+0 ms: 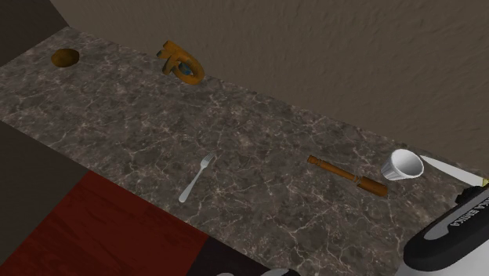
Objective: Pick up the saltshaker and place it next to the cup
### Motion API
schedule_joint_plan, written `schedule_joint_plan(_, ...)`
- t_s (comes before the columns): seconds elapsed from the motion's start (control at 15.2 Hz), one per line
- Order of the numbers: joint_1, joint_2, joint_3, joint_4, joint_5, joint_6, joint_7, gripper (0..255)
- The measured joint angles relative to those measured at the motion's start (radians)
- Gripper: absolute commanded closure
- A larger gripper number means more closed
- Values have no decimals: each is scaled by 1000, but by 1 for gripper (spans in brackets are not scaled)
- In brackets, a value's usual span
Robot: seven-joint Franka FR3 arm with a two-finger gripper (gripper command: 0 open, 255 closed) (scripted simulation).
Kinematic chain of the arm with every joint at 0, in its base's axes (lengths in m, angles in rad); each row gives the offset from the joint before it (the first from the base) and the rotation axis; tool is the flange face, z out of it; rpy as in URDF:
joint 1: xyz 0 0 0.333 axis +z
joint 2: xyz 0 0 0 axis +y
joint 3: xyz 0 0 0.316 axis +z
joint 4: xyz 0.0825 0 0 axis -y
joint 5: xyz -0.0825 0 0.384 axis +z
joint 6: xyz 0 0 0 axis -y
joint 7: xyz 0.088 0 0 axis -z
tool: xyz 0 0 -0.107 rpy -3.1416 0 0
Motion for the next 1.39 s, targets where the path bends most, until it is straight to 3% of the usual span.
schedule_joint_plan(1.39,14,-99,10,-409,-8,308,-54,255)
